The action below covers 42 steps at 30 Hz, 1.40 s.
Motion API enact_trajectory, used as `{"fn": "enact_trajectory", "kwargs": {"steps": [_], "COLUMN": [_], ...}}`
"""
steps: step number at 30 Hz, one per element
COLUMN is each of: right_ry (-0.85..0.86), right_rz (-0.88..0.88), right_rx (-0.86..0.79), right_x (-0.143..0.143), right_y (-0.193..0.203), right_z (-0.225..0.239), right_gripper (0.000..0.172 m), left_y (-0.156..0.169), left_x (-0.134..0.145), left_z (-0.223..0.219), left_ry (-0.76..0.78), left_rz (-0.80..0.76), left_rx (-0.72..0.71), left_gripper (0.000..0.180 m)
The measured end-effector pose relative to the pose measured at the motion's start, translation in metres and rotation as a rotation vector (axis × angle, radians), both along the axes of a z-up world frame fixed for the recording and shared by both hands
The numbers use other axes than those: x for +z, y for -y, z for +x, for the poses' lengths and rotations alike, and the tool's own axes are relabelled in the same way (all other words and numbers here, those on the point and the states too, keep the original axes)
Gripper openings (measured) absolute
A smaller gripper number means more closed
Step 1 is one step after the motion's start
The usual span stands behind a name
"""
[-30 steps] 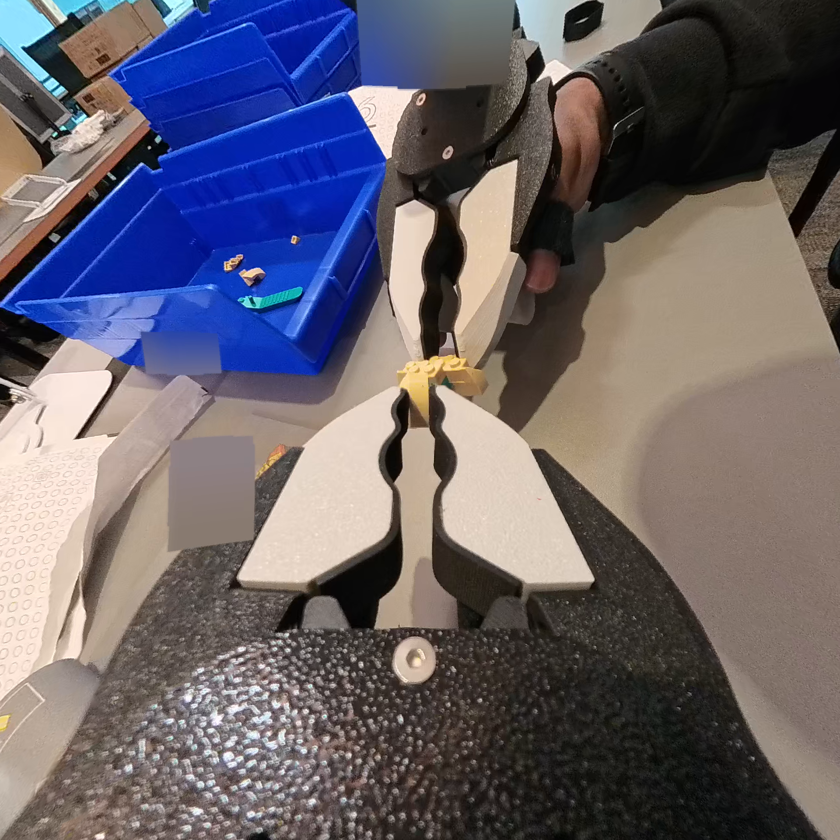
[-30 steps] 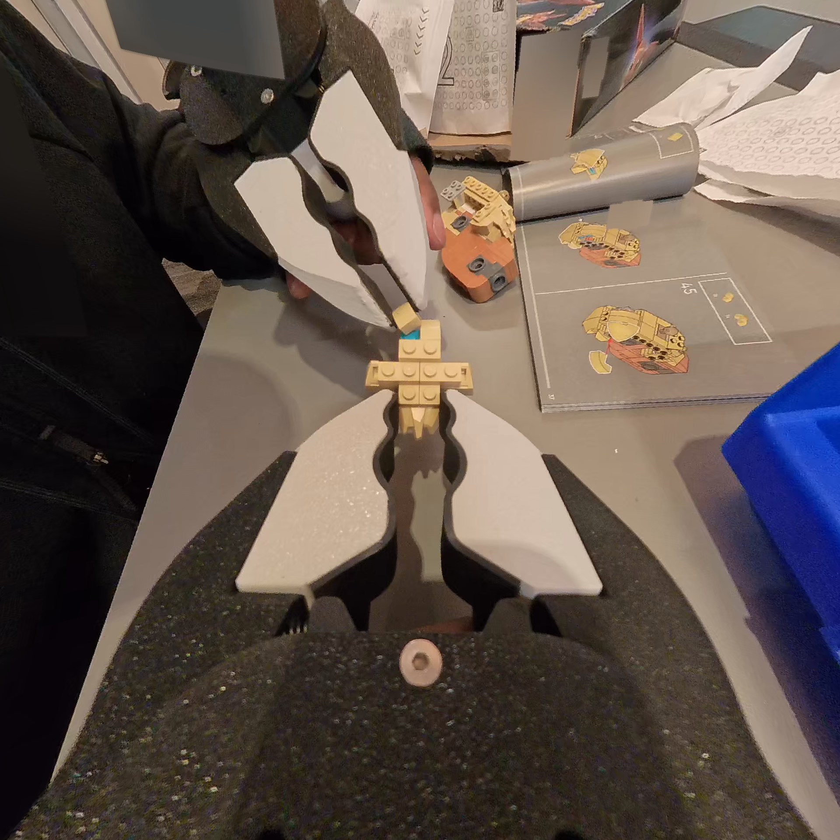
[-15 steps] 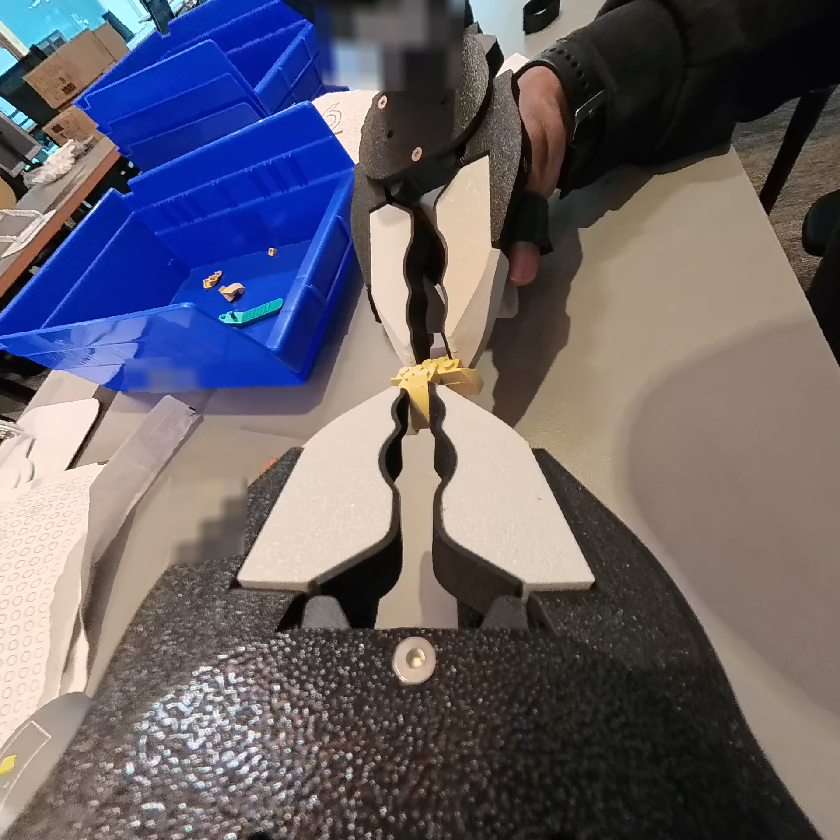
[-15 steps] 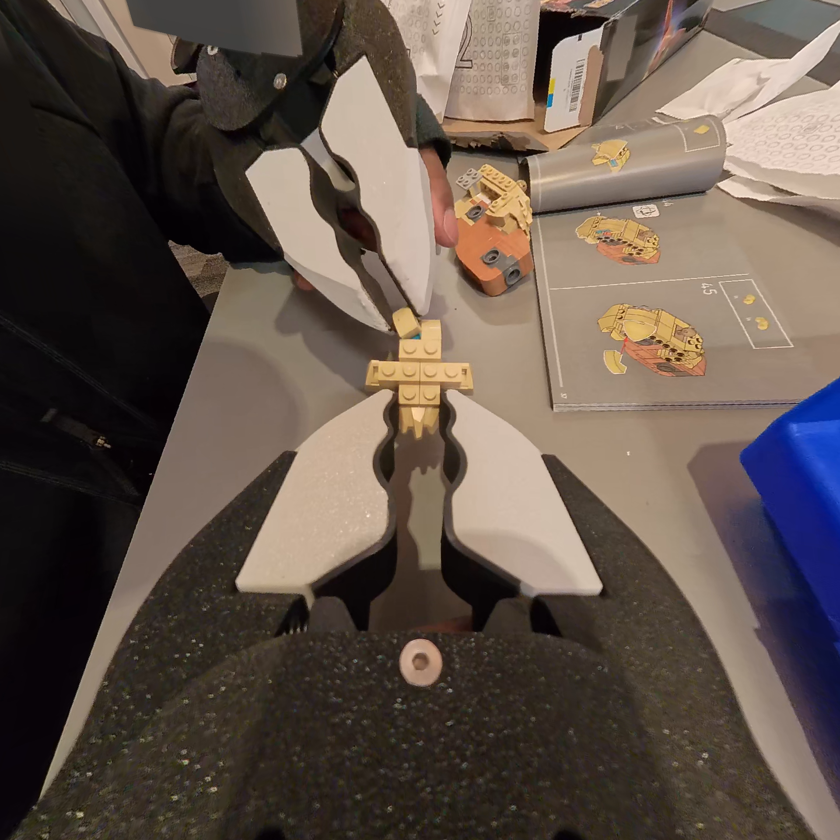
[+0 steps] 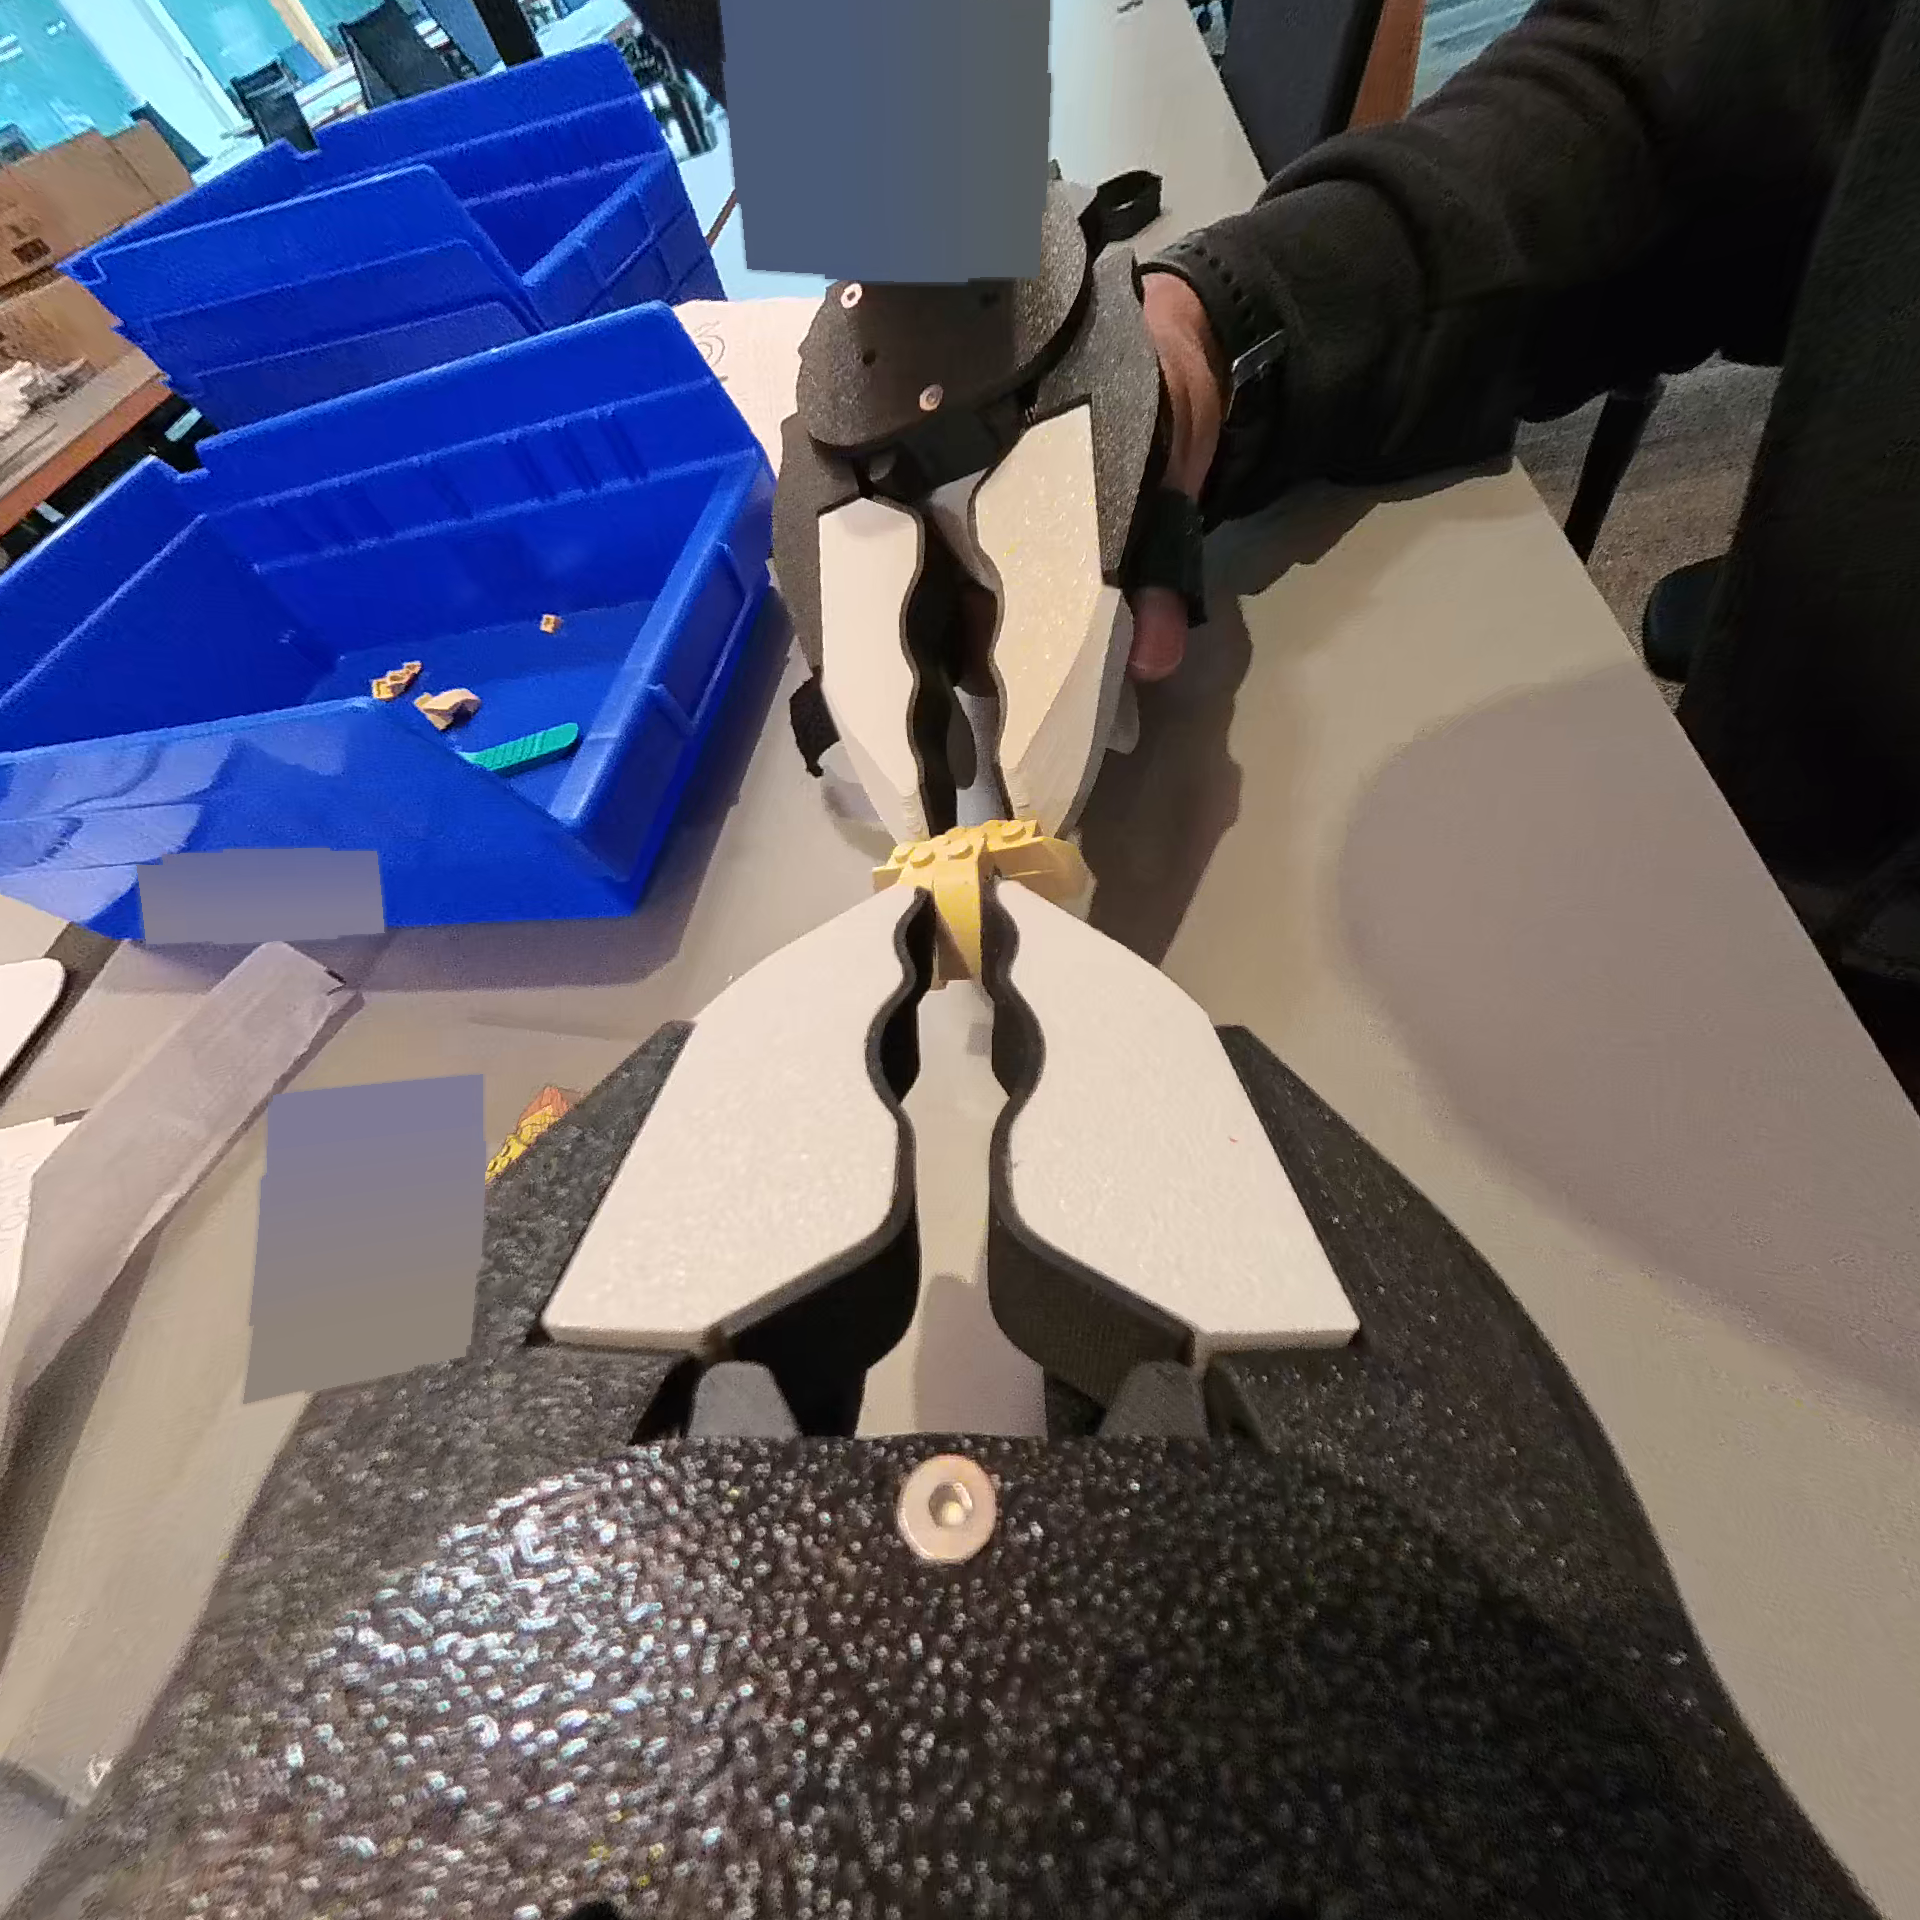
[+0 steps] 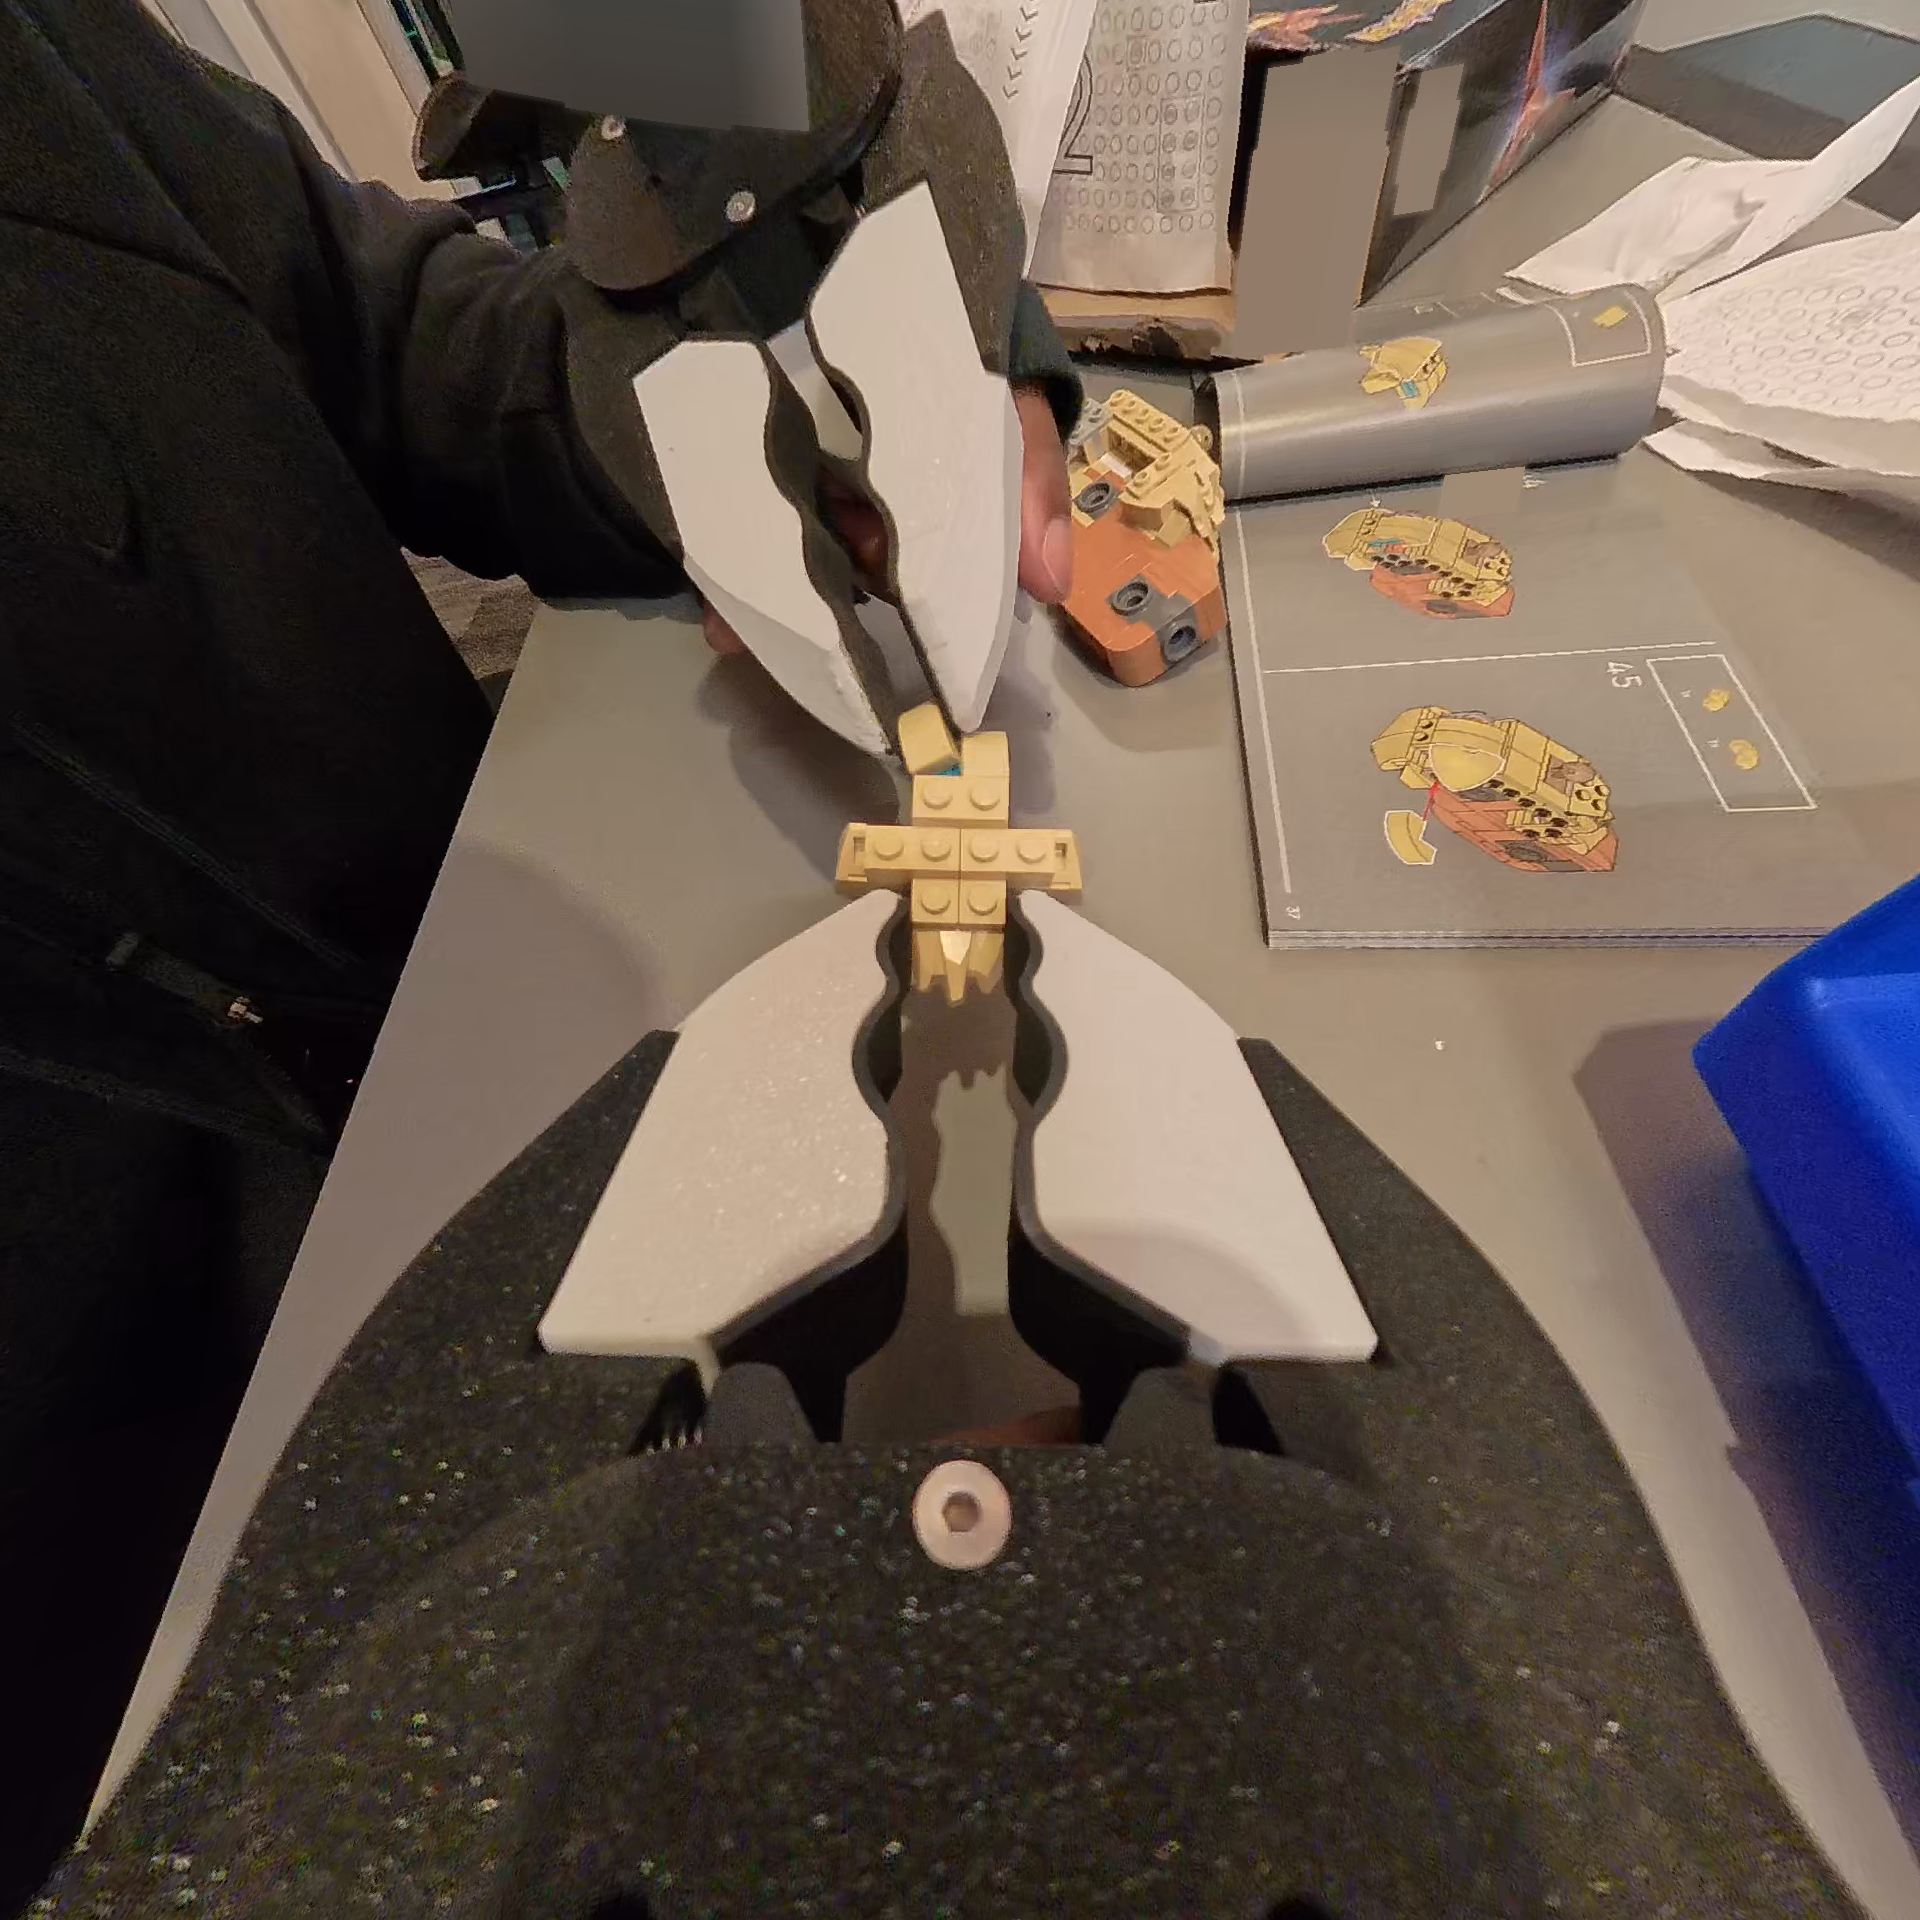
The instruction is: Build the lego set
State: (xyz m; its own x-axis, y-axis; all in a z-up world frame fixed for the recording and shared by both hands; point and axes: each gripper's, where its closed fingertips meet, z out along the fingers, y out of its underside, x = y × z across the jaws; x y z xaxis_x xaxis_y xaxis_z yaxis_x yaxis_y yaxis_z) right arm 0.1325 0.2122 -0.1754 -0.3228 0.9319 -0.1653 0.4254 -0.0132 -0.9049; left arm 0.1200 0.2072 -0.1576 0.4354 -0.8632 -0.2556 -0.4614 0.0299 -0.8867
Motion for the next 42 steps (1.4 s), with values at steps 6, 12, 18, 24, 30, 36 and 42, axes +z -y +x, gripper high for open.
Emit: {"fn": "enact_trajectory", "kwargs": {"steps": [6,12,18,24,30,36,42], "right_ry": [-0.003,-0.007,-0.011,-0.007,-0.005,-0.010,-0.012], "right_rz": [-0.028,-0.040,-0.043,-0.037,-0.036,-0.036,-0.043], "right_rx": [0.004,0.001,0.004,0.009,0.018,0.026,0.028], "right_x": [0.0013,0.0022,0.0029,0.0021,0.0017,0.0022,0.0026], "right_y": [-0.0009,-0.0018,-0.0017,-0.0009,0.0005,0.0018,0.0018], "right_z": [0.0009,0.0009,0.0011,0.0015,0.0017,0.0019,0.0019], "right_gripper": [0.017,0.016,0.017,0.017,0.017,0.017,0.017], "left_y": [-0.0010,-0.0030,-0.0029,-0.0027,-0.0032,-0.0029,-0.0035], "left_x": [0.0018,0.0042,0.0046,0.0040,0.0016,0.0027,0.0031], "left_z": [0.0002,-0.0007,0.0009,0.0038,0.0040,0.0050,0.0065], "left_ry": [0.019,0.085,0.136,0.131,0.040,0.038,0.053], "left_rz": [0.002,-0.051,-0.093,-0.075,0.008,0.012,0.007], "left_rx": [-0.005,0.003,-0.014,-0.034,-0.020,-0.017,-0.014], "left_gripper": [0.008,0.008,0.008,0.008,0.011,0.012,0.013]}}
